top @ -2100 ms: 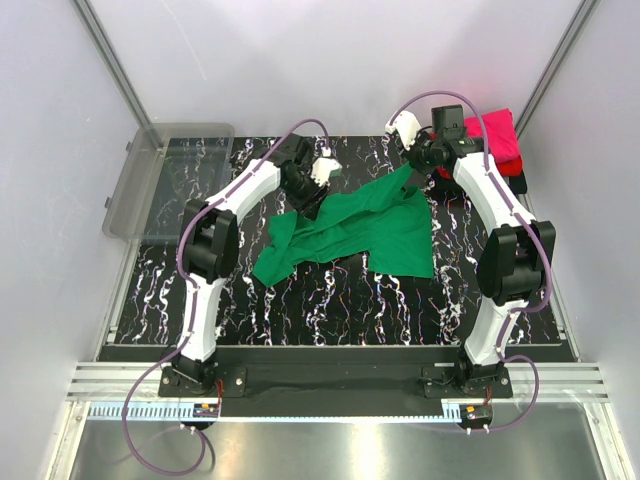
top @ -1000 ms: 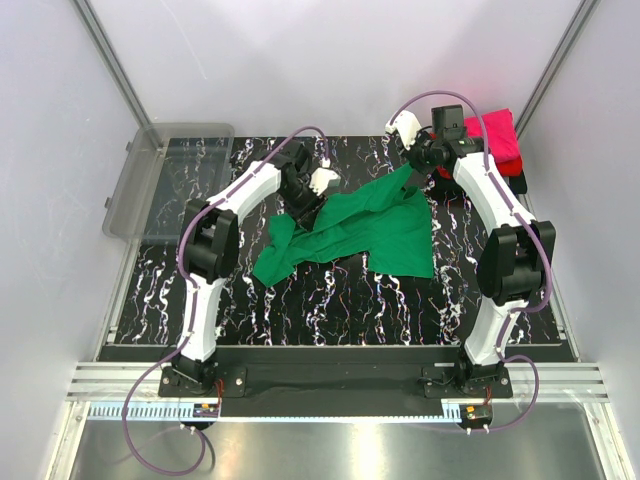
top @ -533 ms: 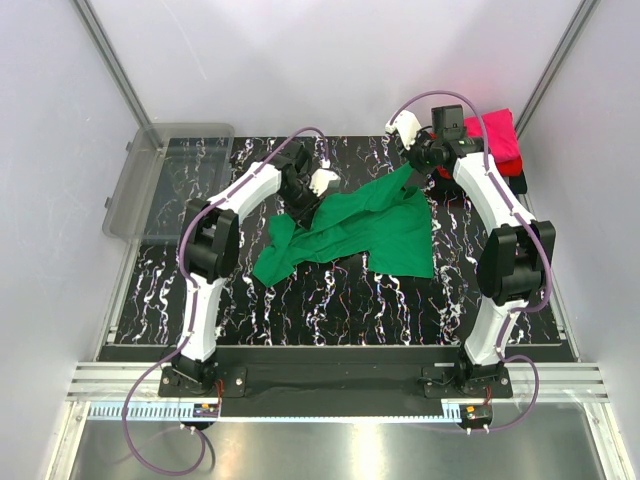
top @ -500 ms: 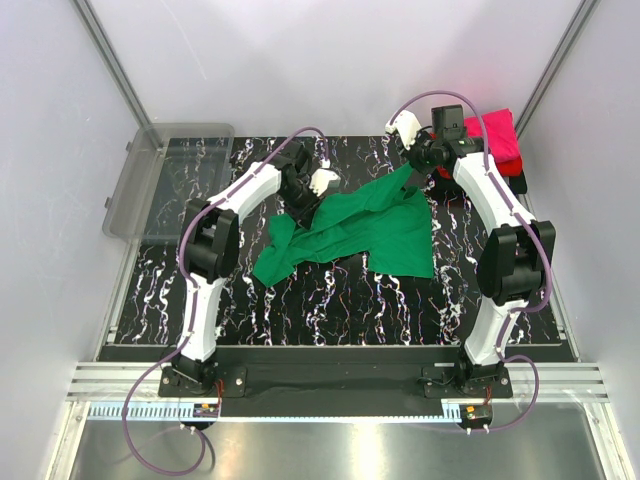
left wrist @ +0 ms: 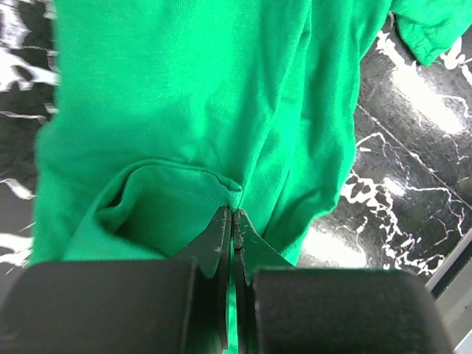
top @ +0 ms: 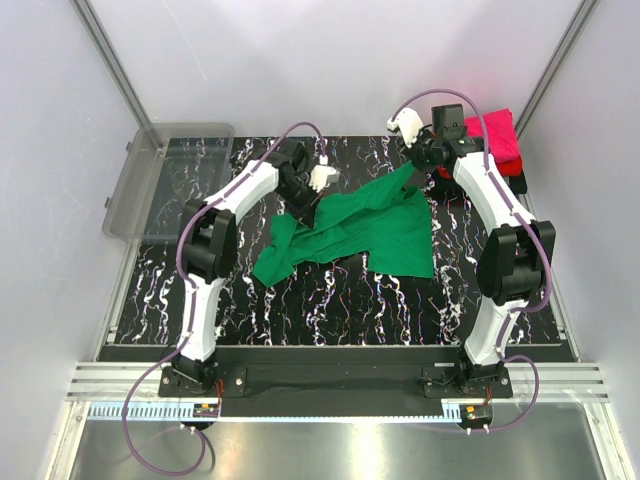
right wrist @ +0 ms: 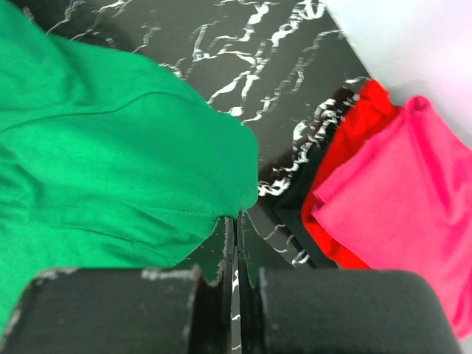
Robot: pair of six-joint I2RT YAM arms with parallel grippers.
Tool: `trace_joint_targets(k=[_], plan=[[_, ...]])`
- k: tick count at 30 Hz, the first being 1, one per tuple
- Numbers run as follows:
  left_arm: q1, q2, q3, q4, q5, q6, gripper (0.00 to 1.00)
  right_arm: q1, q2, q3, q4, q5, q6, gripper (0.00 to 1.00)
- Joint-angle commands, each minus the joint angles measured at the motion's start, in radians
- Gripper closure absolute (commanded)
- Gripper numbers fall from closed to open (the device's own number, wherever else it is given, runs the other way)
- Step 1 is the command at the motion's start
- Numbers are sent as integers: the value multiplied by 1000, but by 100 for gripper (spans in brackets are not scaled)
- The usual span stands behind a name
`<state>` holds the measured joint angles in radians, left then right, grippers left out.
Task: Fold and stack the t-shirts
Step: Flatten the tshirt out
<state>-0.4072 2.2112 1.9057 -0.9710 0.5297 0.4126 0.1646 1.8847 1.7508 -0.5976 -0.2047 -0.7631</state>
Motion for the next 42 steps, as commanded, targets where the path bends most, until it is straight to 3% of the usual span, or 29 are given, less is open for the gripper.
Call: trace_joint_targets(k=[1, 7, 15, 20, 27, 35, 42], plan=[[36, -168, 113, -18, -13, 17, 100, -10, -45, 85, 59, 77, 60, 100], [79, -356, 204, -17, -120, 25, 100, -30, -173, 179, 61, 116, 110, 100], [82, -645, 148, 46, -210, 8, 100, -30, -424, 249, 62, 137, 183, 100], [79, -804, 136, 43, -192, -8, 100, -30, -573, 317, 51, 139, 275, 100], [76, -1046, 82, 43, -221, -3, 100, -43, -739, 380, -56, 108, 295, 100], [105, -1185, 134, 43, -194, 2, 100, -92, -866, 527, -166, -28, 330, 100], [182, -1206, 170, 48, -160, -37, 100, -125, -901, 507, -163, -62, 360, 100]])
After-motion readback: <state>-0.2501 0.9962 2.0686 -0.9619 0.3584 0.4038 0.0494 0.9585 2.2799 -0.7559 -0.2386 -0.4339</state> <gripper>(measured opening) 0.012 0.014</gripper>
